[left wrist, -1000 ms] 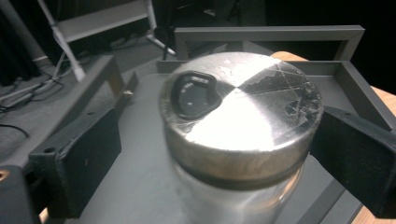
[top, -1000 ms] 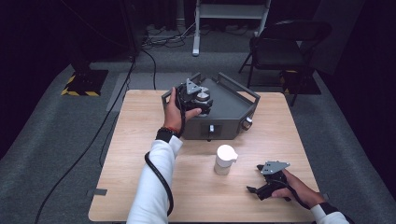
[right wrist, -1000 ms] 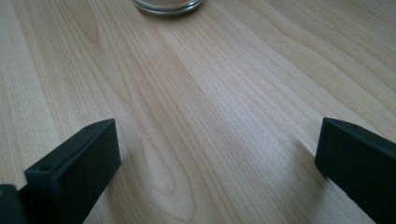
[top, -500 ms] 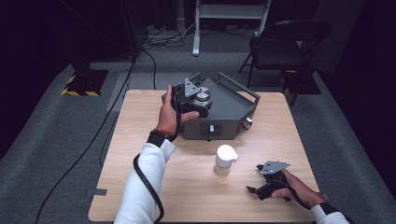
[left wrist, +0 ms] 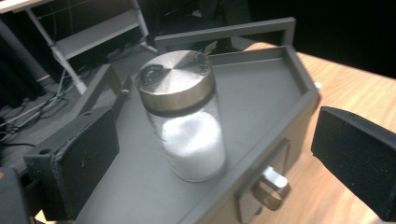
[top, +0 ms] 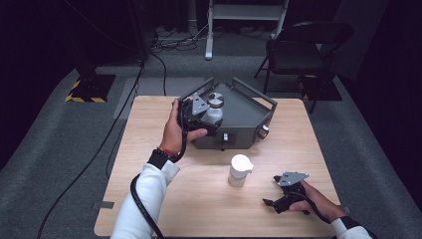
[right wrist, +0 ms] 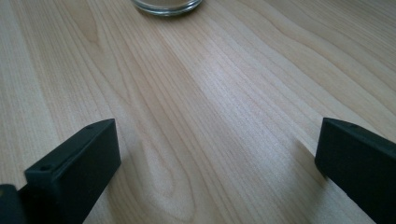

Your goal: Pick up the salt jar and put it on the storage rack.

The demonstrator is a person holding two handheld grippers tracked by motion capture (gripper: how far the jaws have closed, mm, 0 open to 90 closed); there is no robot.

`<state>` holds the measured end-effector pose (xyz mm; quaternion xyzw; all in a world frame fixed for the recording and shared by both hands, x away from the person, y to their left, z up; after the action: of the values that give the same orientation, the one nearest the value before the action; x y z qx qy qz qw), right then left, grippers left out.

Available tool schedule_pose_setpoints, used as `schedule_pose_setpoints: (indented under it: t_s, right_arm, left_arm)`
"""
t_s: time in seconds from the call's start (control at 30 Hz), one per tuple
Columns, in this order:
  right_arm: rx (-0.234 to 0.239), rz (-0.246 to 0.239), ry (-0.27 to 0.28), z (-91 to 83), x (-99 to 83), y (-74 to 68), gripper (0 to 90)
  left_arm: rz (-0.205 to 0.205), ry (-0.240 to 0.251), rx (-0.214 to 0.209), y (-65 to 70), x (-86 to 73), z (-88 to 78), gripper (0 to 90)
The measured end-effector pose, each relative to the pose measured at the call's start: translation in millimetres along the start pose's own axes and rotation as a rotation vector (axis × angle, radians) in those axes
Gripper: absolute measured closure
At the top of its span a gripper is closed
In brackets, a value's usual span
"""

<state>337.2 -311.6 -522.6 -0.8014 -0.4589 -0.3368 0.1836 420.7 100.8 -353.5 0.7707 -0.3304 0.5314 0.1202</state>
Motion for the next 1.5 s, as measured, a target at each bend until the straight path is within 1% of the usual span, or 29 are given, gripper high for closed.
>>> schedule_pose_setpoints:
  t_s: [0.03,0.1,0.13,0.2,0.23,0.27,0.3,0.33,0.37,0.47,0.6,0.7,0.8,0.9,1.03,1.07,1.2,1.27,1.33,1.43,1.5]
  right_arm:
    - [0.0,0.0,0.0,0.0,0.0,0.0,0.0]
    - [0.0,0.0,0.0,0.0,0.0,0.0,0.0]
    - [-0.001,0.001,0.0,0.0,0.1,-0.1,0.0]
    - [-0.001,0.001,0.0,0.0,0.0,-0.1,0.0]
    - [-0.001,0.001,0.0,0.0,0.0,-0.1,0.0]
    - [-0.001,0.001,0.0,0.0,0.0,-0.2,0.0]
    - [-0.001,0.001,0.0,0.0,0.0,-0.2,0.0]
    - [-0.002,0.001,0.0,0.0,0.0,-0.2,0.0]
    - [-0.002,0.001,0.0,0.0,0.0,-0.2,0.0]
    - [-0.002,0.002,0.0,0.0,0.0,-0.3,0.0]
    - [-0.002,0.002,0.0,0.0,0.0,-0.3,0.0]
    - [-0.002,0.002,0.0,0.0,0.1,-0.2,0.0]
    - [-0.002,0.002,0.0,0.1,0.1,-0.2,0.0]
    - [-0.002,0.002,0.0,0.1,0.1,-0.2,0.0]
    - [-0.002,0.002,0.0,0.1,0.1,-0.2,0.0]
    - [-0.002,0.002,0.0,0.0,0.1,-0.2,0.0]
    - [-0.002,0.002,0.0,0.1,0.2,-0.2,0.0]
    - [-0.002,0.002,0.0,0.1,0.2,-0.2,0.0]
    - [-0.001,0.001,0.0,0.2,0.2,-0.1,0.0]
    - [-0.001,0.0,0.0,0.2,0.2,0.0,0.0]
    - [0.0,0.0,0.0,0.2,0.2,0.1,0.0]
  left_arm:
    - [0.003,-0.003,-0.001,0.7,-1.5,-1.4,0.4]
    - [-0.009,0.004,-0.006,2.0,-5.3,-4.7,0.5]
    - [-0.009,0.014,-0.004,3.0,-7.9,-7.3,0.5]
    - [-0.011,0.019,0.0,4.3,-11.2,-11.3,0.5]
    - [-0.011,0.025,0.006,5.1,-13.6,-13.5,0.5]
    - [-0.001,0.024,0.018,6.4,-15.6,-15.8,0.5]
    - [-0.005,0.026,0.02,7.1,-17.9,-18.0,0.5]
    - [-0.021,0.033,0.014,7.0,-20.7,-20.2,0.5]
    - [-0.027,0.036,0.012,7.1,-23.2,-22.1,0.5]
    - [-0.021,0.04,0.025,9.7,-31.4,-26.8,0.5]
    - [-0.023,0.033,0.022,11.9,-42.8,-30.3,0.5]
    - [-0.028,0.035,0.011,13.5,-49.2,-31.6,0.5]
    - [-0.018,0.03,0.003,17.3,-55.8,-33.3,0.5]
    - [-0.028,0.032,-0.006,20.3,-63.2,-35.9,0.5]
    - [-0.015,0.02,-0.007,26.3,-76.3,-39.4,0.5]
    - [-0.007,0.008,-0.011,27.8,-78.8,-39.9,0.5]
    - [0.003,-0.005,-0.02,34.6,-87.6,-43.3,0.5]
    - [0.014,-0.022,-0.015,37.7,-91.6,-44.6,0.5]
    - [0.014,-0.033,-0.016,40.4,-95.9,-47.2,0.5]
    - [0.036,-0.046,-0.015,46.0,-102.4,-52.5,0.4]
    - [0.04,-0.055,-0.017,48.6,-106.3,-54.4,0.4]
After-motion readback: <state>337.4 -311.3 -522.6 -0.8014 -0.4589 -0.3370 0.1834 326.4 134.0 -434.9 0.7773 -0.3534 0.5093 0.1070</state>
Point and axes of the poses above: each handheld gripper's, and its own axes: z roughly forward along the jaws, x roughly out of its top, y roughly to its right, the point moved 10 cm from there along z, roughly forward along the jaws, and after that the axes turned 1 degree about x, right-handed, at the moved point
